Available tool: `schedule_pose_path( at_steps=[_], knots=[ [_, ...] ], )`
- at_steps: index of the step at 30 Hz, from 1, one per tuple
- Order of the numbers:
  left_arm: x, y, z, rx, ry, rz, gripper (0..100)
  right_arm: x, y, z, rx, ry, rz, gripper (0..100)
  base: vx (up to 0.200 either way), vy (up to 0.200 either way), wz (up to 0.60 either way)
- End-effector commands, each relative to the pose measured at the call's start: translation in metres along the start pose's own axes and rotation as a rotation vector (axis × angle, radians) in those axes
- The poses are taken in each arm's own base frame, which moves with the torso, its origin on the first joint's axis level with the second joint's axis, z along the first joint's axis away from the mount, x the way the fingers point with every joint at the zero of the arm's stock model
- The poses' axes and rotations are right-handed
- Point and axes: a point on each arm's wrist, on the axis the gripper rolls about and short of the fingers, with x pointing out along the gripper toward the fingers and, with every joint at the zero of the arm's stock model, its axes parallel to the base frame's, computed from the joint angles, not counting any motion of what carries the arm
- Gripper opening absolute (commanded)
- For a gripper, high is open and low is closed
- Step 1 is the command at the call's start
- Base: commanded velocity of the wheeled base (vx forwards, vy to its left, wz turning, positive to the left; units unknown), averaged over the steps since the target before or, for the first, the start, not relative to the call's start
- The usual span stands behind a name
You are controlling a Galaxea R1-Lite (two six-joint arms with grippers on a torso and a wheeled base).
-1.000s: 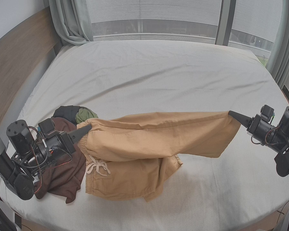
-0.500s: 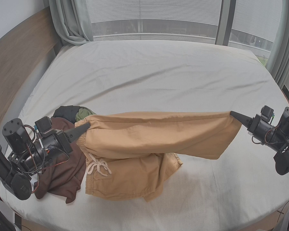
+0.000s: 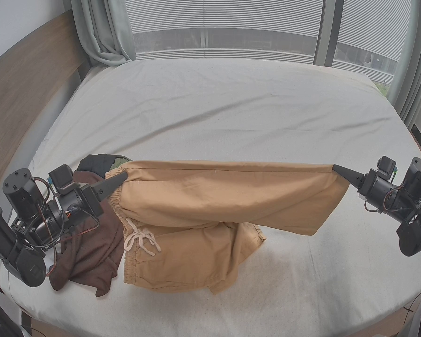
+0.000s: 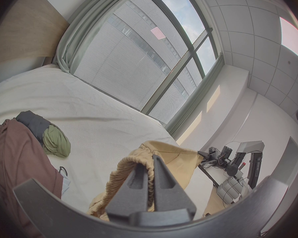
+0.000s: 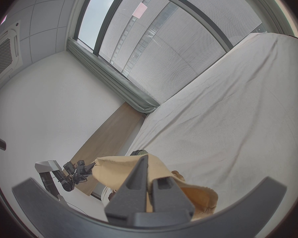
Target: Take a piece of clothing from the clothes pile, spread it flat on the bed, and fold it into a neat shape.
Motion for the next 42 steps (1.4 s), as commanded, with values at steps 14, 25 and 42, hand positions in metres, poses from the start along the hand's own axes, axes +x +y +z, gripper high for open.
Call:
schedule_pose_path(
  at_steps=[14,25,42],
  knots=[
    [0.019,0.024,0.005,0.008,-0.06,0.087,0,0.043,-0.027,-0.005,-0.003,0.012,0.028,0,0.0,0.0,0.0],
    [0.049,0.053,-0.005,0.003,-0.066,0.115,0,0.076,-0.055,-0.007,-0.015,0.002,0.05,0,0.0,0.0,0.0],
    [0.088,0.097,-0.013,0.011,-0.137,0.179,0,0.112,-0.096,-0.011,-0.023,-0.02,0.067,0,0.0,0.0,0.0]
  ],
)
